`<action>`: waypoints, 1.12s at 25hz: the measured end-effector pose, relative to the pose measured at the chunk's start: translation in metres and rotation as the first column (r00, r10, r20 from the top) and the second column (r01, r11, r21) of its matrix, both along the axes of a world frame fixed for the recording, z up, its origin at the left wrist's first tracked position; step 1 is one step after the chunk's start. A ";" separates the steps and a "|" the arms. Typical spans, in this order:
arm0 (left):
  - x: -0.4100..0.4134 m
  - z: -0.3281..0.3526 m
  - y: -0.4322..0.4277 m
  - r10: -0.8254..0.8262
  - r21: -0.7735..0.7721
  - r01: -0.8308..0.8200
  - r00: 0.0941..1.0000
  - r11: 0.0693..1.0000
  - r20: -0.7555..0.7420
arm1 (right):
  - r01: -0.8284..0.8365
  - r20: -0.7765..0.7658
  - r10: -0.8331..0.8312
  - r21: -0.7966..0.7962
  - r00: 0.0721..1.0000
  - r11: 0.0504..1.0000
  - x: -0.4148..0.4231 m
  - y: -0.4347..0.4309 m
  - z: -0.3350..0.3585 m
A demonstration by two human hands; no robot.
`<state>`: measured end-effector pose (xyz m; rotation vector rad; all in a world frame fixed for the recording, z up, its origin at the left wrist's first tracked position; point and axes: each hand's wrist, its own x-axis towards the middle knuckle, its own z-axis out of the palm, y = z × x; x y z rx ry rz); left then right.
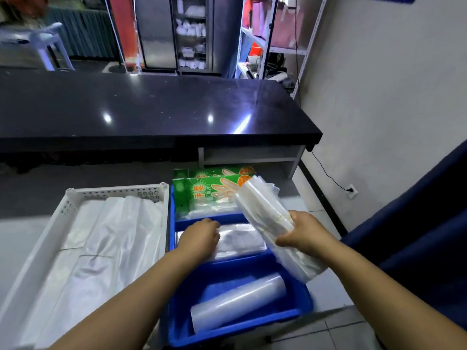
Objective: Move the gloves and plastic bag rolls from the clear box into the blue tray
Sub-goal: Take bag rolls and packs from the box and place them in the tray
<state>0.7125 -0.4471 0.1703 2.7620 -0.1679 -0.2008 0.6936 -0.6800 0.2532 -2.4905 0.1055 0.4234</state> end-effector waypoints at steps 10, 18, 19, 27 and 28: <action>0.009 -0.015 -0.017 -0.025 0.296 0.052 0.995 0.954 -0.094 | -0.103 0.035 0.112 -0.204 0.993 0.974 0.054 0.023 0.003; 0.011 -0.020 -0.018 0.015 0.328 0.024 0.993 0.944 -0.115 | -0.209 0.060 0.226 -0.209 0.972 0.955 0.083 0.017 -0.002; 0.012 -0.020 -0.018 0.014 0.345 0.024 0.994 0.938 -0.106 | -0.224 0.067 0.242 -0.199 0.968 0.954 0.088 0.015 -0.002; 0.011 -0.002 -0.030 0.076 0.335 -0.026 0.988 0.942 -0.137 | -0.441 0.079 0.452 -0.126 0.888 0.889 0.117 0.011 0.005; 0.007 0.001 -0.032 0.097 0.295 -0.053 0.986 0.954 -0.137 | -0.471 0.090 0.484 -0.132 0.870 0.872 0.121 0.013 0.006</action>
